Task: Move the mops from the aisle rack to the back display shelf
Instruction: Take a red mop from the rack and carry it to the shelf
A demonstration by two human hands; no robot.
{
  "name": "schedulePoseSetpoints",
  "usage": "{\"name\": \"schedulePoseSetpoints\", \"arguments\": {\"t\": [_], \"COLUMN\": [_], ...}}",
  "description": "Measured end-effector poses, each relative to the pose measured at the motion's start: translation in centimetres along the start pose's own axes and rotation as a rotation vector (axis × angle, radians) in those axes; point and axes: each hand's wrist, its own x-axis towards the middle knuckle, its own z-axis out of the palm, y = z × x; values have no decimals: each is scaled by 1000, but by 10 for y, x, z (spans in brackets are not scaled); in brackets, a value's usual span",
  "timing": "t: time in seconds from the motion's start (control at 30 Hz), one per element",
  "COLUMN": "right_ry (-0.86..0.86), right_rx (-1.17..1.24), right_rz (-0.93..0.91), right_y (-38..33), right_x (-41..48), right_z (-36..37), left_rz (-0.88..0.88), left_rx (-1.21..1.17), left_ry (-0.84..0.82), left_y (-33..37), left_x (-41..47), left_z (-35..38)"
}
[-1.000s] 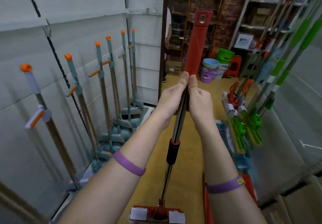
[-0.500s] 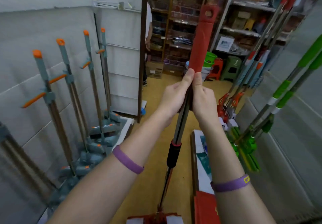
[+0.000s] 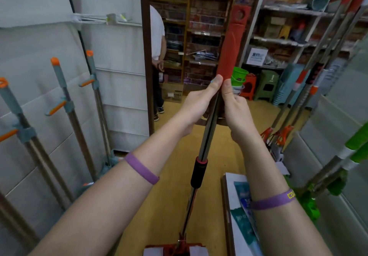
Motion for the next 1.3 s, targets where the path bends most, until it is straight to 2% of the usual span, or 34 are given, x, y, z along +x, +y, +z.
{"name": "schedulePoseSetpoints", "arguments": {"t": [0.23, 0.67, 0.93, 1.3], "right_ry": [15, 41, 121, 196], "right_rx": [20, -22, -73, -31], "right_rz": [-6, 30, 85, 62], "right_y": [23, 59, 82, 90], "right_x": [137, 327, 439, 543], "right_z": [-14, 10, 41, 48], "left_rz": [-18, -36, -38, 14], "left_rx": [-4, -12, -89, -135], "left_ry": [80, 71, -25, -127], "left_y": [14, -2, -24, -20], "left_x": [128, 322, 447, 564], "left_z": [14, -17, -56, -73]}}
